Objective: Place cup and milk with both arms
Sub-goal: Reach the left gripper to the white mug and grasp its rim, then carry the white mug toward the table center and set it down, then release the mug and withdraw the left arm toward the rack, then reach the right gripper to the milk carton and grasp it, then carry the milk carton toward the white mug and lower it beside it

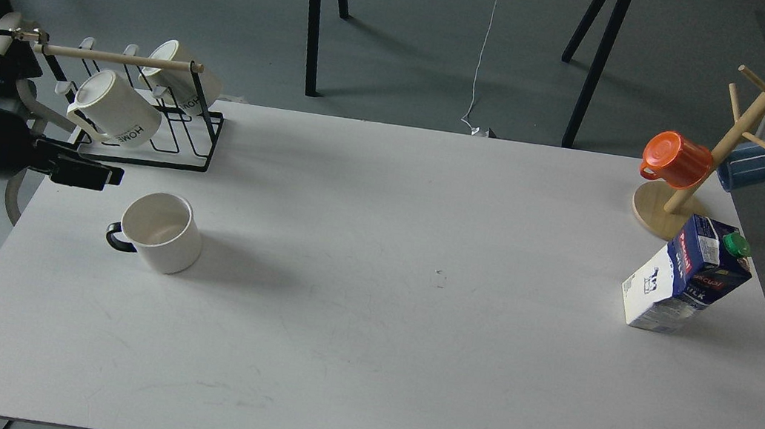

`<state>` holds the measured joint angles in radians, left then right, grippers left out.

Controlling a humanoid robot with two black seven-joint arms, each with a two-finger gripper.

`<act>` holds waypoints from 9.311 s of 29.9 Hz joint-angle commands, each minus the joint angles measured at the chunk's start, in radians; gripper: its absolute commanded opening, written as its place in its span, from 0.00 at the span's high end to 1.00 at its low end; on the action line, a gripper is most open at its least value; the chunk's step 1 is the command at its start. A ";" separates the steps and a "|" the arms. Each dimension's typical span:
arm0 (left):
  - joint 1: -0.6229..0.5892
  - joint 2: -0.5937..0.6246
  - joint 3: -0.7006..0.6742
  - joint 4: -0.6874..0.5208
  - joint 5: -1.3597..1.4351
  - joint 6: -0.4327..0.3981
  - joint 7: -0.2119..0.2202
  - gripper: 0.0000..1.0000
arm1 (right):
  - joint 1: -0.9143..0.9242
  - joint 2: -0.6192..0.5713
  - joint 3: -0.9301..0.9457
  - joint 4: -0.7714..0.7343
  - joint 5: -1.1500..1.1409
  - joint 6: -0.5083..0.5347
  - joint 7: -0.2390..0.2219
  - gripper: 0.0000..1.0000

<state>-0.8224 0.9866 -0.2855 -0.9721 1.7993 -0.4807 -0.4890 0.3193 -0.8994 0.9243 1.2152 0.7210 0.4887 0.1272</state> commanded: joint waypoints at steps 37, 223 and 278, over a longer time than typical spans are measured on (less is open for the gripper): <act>0.035 -0.310 0.023 0.334 0.038 0.005 0.000 0.10 | -0.008 0.013 -0.001 0.000 0.000 0.000 0.000 0.03; 0.043 -0.309 -0.159 0.274 -1.462 -0.008 0.000 0.06 | -0.206 0.318 -0.067 -0.129 0.172 0.000 -0.001 0.03; 0.059 -0.344 -0.161 0.366 -1.463 -0.008 0.000 0.06 | -0.125 0.488 -0.064 -0.293 0.012 0.000 0.006 0.66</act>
<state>-0.7639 0.6541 -0.4464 -0.6207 0.3359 -0.4887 -0.4887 0.1943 -0.4111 0.8641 0.9146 0.7361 0.4887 0.1333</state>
